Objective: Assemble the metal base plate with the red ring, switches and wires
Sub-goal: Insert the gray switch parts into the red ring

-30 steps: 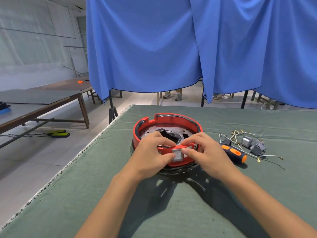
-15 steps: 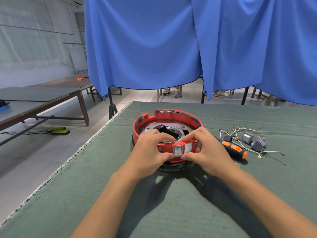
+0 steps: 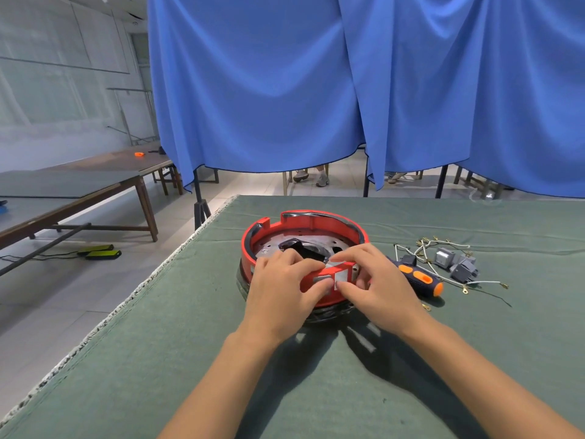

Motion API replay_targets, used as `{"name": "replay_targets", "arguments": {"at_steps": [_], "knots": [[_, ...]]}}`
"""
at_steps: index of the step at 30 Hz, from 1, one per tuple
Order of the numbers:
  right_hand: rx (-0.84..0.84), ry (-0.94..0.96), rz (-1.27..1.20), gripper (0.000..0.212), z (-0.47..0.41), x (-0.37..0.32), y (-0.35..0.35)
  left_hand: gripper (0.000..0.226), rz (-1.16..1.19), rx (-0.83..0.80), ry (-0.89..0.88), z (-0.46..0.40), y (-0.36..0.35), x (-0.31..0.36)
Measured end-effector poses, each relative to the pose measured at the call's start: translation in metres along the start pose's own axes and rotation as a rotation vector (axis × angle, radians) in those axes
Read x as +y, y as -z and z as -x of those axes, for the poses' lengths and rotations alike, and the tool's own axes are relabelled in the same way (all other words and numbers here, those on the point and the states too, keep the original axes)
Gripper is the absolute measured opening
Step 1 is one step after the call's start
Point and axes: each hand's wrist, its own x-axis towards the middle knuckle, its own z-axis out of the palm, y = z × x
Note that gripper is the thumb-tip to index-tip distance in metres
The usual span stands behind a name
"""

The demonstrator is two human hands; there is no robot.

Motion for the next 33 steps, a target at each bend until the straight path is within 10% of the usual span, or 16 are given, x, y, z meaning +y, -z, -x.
{"name": "replay_targets", "arguments": {"at_steps": [9, 19, 33], "knots": [[0.463, -0.236, 0.229, 0.013, -0.009, 0.037, 0.04, 0.022, -0.179, 0.062, -0.019, -0.008, -0.025, 0.033], [0.147, -0.654, 0.658, 0.05, -0.015, 0.093, 0.069, 0.032, -0.134, 0.12, -0.027, -0.01, -0.035, 0.025], [0.378, -0.527, 0.453, 0.034, -0.005, 0.105, 0.072, 0.039, -0.13, 0.074, -0.026, -0.009, -0.029, 0.026]]}}
